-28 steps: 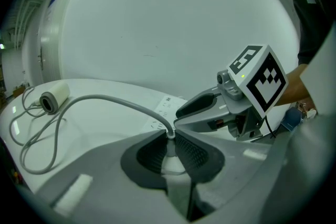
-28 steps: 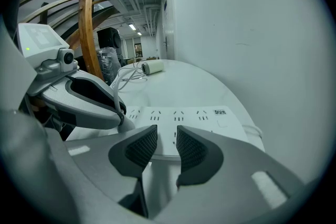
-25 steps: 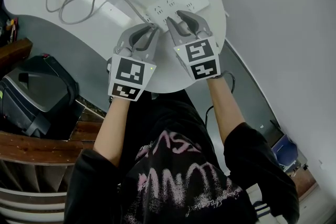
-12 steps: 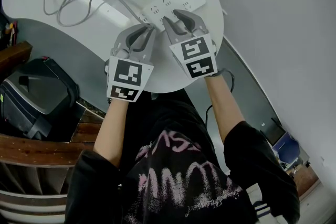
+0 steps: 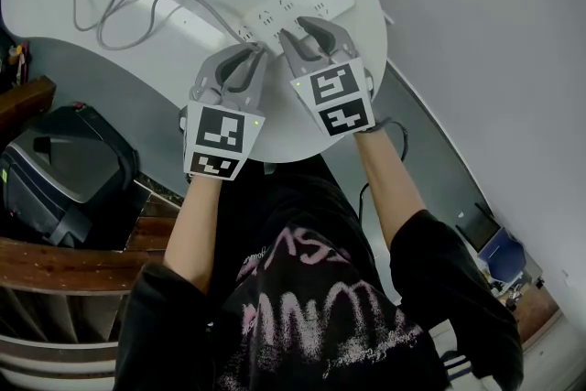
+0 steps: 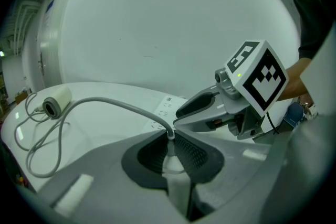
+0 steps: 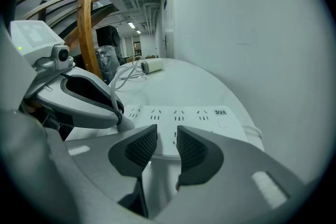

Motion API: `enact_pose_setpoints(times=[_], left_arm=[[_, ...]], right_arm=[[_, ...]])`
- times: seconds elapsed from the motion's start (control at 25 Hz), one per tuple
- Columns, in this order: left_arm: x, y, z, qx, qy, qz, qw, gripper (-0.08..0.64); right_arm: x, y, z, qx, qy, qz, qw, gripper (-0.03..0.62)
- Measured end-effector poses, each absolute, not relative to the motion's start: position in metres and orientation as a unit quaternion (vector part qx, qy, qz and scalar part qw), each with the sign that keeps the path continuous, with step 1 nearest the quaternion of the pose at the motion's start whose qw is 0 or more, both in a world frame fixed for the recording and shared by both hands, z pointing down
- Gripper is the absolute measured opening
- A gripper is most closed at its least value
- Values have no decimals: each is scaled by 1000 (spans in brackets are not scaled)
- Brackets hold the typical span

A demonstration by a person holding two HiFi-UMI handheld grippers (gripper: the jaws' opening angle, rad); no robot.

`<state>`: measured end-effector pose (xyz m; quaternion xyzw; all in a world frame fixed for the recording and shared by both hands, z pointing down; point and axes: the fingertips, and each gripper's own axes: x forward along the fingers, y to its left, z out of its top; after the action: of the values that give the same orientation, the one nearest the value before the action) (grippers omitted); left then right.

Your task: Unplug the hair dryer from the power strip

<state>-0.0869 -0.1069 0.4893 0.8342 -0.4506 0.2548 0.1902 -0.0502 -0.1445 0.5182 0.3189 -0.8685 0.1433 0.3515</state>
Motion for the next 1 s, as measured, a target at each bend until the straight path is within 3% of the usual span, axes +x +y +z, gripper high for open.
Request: enact_pose_setpoints(times=[0.16, 0.28, 1.0], left_arm=[[-91, -111, 471, 837, -467, 213, 190, 47], [-99, -127, 444, 840, -483, 201, 145, 47], [-114, -111, 434, 833, -493, 196, 159, 50]], right_arm=[[-51, -144, 518, 320, -868, 143, 351, 126], [-51, -146, 519, 321, -868, 144, 349, 126], [-50, -144, 515, 324, -874, 155, 328, 123]])
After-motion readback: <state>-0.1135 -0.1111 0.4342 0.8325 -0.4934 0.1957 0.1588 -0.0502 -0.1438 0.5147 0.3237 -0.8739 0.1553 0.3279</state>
